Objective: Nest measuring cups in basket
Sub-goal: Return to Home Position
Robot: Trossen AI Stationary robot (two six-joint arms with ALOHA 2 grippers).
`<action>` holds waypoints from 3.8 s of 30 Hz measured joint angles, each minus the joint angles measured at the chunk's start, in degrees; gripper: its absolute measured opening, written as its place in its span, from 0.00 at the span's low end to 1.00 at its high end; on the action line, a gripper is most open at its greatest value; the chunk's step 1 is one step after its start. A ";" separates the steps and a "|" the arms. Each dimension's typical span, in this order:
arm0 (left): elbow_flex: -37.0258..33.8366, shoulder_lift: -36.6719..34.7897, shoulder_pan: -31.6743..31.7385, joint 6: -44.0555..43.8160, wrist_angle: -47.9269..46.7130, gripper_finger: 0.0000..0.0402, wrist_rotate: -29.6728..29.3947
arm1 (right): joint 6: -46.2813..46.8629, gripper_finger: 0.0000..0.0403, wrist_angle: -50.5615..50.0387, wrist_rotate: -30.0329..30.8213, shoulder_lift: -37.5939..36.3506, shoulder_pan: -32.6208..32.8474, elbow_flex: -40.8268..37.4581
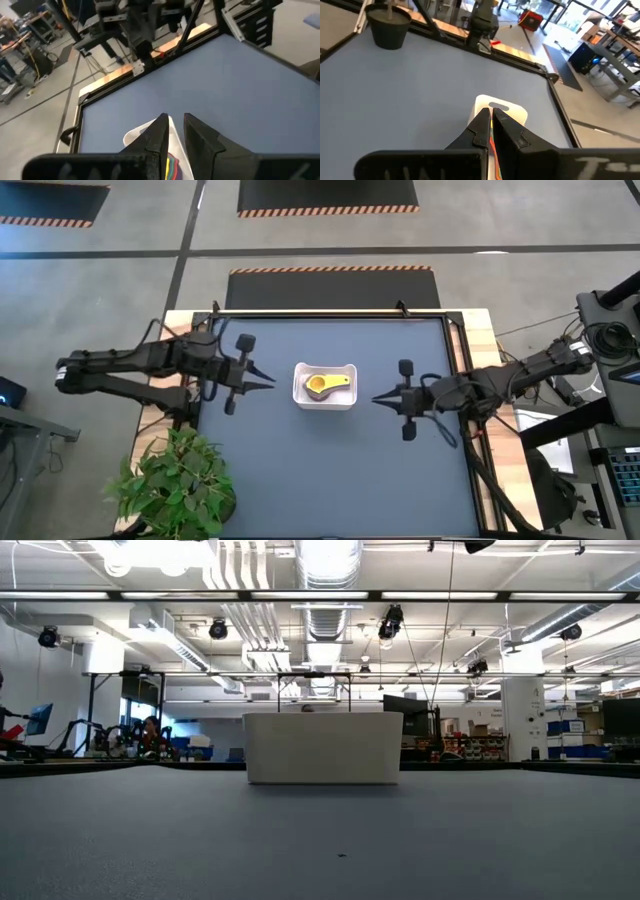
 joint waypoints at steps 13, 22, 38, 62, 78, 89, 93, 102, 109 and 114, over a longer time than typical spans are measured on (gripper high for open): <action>-15.30 -17.20 0.00 -6.65 10.69 0.10 -0.65 | 0.18 0.02 -0.13 -6.04 -7.34 -6.80 -3.92; -21.89 -29.61 0.00 -11.75 10.91 0.10 -4.28 | -0.88 0.02 -0.51 -9.90 -9.35 -10.39 -4.11; -30.63 -46.05 0.00 -18.13 8.37 0.10 -7.32 | -1.79 0.02 -0.48 -12.25 -24.05 -12.41 -12.02; -40.10 -51.15 0.01 -22.71 11.86 0.10 -10.49 | 1.28 0.02 0.33 -11.68 -49.46 -12.41 -24.64; -45.82 -51.14 0.02 -24.03 17.04 0.10 -10.41 | 1.22 0.02 4.37 -11.75 -52.44 -12.41 -31.91; -53.28 -51.13 0.02 -25.88 22.34 0.10 -10.32 | -0.20 0.02 7.32 -11.72 -52.50 -12.41 -39.53; -54.55 -50.59 0.07 -25.05 25.15 0.10 -9.41 | 0.50 0.02 7.11 -11.14 -52.50 -12.41 -41.50; -54.65 -49.82 0.17 -24.79 25.12 0.10 -9.26 | 2.33 0.02 9.13 -4.24 -50.82 -12.56 -45.13; -54.49 -49.82 0.22 -24.58 24.96 0.10 -10.69 | 4.65 0.02 9.22 -3.53 -51.12 -12.56 -45.18; -54.47 -49.86 0.22 -24.58 24.98 0.10 -10.91 | 0.33 0.02 8.95 3.02 -51.00 -12.56 -45.09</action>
